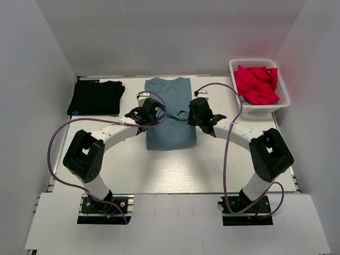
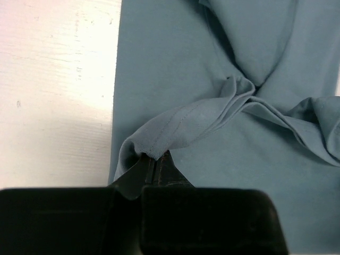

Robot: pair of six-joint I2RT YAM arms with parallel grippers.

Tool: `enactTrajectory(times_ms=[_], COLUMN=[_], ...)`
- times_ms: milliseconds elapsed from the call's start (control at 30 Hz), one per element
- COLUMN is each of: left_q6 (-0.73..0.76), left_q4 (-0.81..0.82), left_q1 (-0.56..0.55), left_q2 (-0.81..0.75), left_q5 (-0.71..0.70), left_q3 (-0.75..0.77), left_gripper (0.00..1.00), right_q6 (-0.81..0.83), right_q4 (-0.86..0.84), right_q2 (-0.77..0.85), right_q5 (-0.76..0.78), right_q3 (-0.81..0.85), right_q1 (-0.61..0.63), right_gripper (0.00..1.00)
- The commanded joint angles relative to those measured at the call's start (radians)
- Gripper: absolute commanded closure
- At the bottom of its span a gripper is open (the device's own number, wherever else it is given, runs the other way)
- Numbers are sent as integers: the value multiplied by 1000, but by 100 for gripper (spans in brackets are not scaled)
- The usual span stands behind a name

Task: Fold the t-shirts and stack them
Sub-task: Fold the folded rectangular tshirt in 1/3 of the way

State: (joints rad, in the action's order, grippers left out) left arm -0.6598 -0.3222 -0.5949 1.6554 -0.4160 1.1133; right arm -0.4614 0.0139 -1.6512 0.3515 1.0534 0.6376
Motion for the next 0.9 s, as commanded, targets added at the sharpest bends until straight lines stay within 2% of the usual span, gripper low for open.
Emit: enactTrajectory(times_ms=[0,167,200,233,267,300,333,367,400,500,567,600,633,867], left_q6=[26,26,26,40,55,64,80,80,95,95,95,85,85,-1], left_q4=[34,43,43,43,28,12,12,-14,-14,-23,-23,-32,-32,-55], left_q1=[14,49,49,59,69,69,79,79,89,98,98,98,98,89], left_q2=[29,98,110,136,147,158,158,170,170,140,112,80,61,-83], left_q5=[23,23,32,33,42,51,51,60,71,91,100,112,112,258], left_q3=[42,75,100,114,131,169,186,209,209,218,182,166,130,-96], left_gripper=[100,100,96,83,68,32,20,0,0,0,0,0,0,0], right_q6=[18,27,32,36,79,89,101,136,141,156,152,152,148,119], right_q4=[-51,-58,-55,-57,-49,-42,-40,-28,-22,-15,-18,-20,-25,-90], right_q2=[-34,-128,-139,-148,-169,-173,-176,-174,-167,-127,-104,-67,-58,28], right_q5=[-54,-108,-117,-126,-153,-173,-196,-212,-236,-259,-285,-319,-338,-509], right_q3=[46,94,100,115,137,149,166,183,200,188,165,130,117,-16], right_q1=[-29,-65,-75,-84,-91,-95,-108,-108,-113,-118,-119,-116,-115,-115], right_gripper=[100,100,100,99,93,72,61,40,38,18,18,12,10,10])
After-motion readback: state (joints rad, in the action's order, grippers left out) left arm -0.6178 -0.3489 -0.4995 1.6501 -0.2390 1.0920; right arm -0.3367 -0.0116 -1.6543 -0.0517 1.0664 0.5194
